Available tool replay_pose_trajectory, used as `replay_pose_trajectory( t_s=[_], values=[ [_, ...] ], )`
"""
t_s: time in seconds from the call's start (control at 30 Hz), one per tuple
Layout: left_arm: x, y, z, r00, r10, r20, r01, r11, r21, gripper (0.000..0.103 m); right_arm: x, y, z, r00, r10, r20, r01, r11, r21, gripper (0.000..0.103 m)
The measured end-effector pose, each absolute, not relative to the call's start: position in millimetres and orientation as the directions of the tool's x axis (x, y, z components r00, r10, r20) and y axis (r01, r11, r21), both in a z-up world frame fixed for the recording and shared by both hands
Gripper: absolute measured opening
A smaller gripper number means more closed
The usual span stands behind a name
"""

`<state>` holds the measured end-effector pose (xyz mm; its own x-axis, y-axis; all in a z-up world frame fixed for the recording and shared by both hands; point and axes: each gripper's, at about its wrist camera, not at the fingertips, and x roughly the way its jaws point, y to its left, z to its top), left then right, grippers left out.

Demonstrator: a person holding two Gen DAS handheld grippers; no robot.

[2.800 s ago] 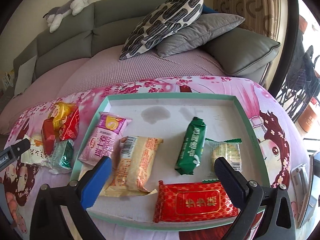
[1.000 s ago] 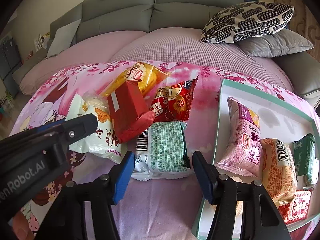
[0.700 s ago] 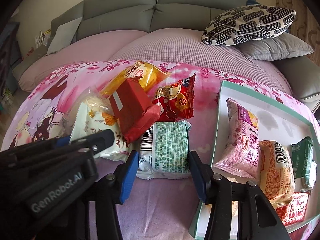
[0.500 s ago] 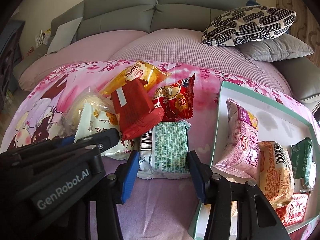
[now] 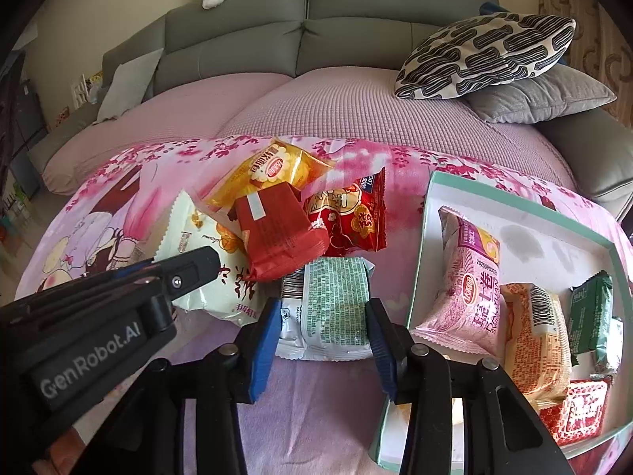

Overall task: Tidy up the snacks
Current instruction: 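Grasp the white printed pack with the left gripper while the right grasps the green striped pack, then lift the white pack with the left gripper while the right lifts the green striped pack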

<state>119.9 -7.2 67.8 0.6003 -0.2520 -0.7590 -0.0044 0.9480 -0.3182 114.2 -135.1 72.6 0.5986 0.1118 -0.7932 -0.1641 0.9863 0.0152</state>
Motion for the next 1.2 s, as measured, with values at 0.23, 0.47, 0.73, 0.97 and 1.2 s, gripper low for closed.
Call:
replay_pose_trajectory(
  t_s=[0.23,0.47,0.73,0.97,1.2],
  values=[
    [113.7,-1.6,81.0,0.63,-0.24,-0.738,-0.01,0.948,-0.317,0.018,110.7,-133.7,80.4,0.606,0.121,-0.786,-0.183,0.983,0.01,0.04],
    [108.9,2.7,74.2,0.608,-0.235,-0.758,-0.032,0.947,-0.319,0.018,111.2,-132.4,72.2,0.563,0.134,-0.816,-0.207,0.978,0.017,0.04],
    [105.0,17.7,59.0,0.578,-0.28,-0.767,-0.073,0.918,-0.39,0.018,113.6,-132.7,61.6,0.54,0.143,-0.829,-0.201,0.979,0.038,0.051],
    [108.0,18.0,53.0,0.565,-0.286,-0.774,-0.078,0.915,-0.396,0.019,117.2,-124.9,52.1,0.556,0.082,-0.827,-0.189,0.982,-0.03,0.058],
    [112.0,19.1,41.7,0.539,-0.31,-0.783,-0.094,0.902,-0.422,0.022,116.7,-119.1,47.6,0.573,0.035,-0.819,-0.194,0.976,-0.095,0.055]
  ],
)
